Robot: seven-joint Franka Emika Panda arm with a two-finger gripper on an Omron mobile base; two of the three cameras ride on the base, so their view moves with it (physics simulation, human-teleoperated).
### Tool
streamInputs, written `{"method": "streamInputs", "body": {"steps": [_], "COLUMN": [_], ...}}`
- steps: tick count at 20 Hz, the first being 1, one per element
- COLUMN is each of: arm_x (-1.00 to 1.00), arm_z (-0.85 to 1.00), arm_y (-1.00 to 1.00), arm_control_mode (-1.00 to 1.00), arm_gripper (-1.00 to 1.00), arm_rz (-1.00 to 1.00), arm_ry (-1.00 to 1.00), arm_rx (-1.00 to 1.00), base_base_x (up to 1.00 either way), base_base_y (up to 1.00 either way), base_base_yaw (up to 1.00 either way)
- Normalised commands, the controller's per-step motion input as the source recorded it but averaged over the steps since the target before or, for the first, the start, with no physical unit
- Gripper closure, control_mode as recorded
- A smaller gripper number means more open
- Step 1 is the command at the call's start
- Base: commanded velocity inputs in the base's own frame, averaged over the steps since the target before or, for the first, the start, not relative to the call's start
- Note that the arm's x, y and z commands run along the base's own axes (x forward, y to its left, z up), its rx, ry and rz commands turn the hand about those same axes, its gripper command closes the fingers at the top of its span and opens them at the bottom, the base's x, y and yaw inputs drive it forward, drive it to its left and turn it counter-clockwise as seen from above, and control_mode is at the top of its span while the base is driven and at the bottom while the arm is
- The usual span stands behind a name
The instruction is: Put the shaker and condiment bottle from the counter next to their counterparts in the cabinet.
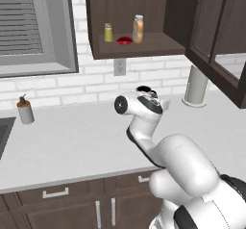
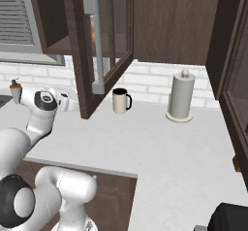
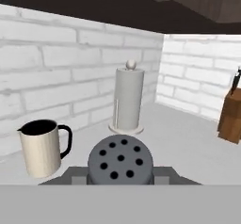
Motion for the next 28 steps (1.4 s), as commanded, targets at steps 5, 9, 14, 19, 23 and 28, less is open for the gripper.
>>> {"method": "streamInputs", "body": {"steps": [5, 9, 14, 19, 23, 28], "arm_x": [-0.06, -0.05, 0.00, 0.00, 0.00, 0.00], "arm_z": [0.42, 0.41, 0.49, 0.45, 0.44, 0.42], "arm_y": [-0.08, -0.10, -0.02, 0.00, 0.00, 0.00], "arm_control_mode": [-1.00, -1.00, -1.00, -1.00, -1.00, -1.00], "arm_gripper": [1.00, 1.00, 1.00, 1.00, 1.00, 1.00], "arm_rz": [0.20, 0.24, 0.23, 0.22, 0.21, 0.18], "arm_ry": [0.00, 0.00, 0.00, 0.00, 0.02, 0.02], "arm_rx": [0.00, 0.00, 0.00, 0.00, 0.00, 0.00], "base_base_x": [0.00, 0.00, 0.00, 0.00, 0.00, 0.00], "base_base_y": [0.00, 0.00, 0.00, 0.00, 0.00, 0.00], "base_base_yaw": [0.00, 0.00, 0.00, 0.00, 0.00, 0.00]}}
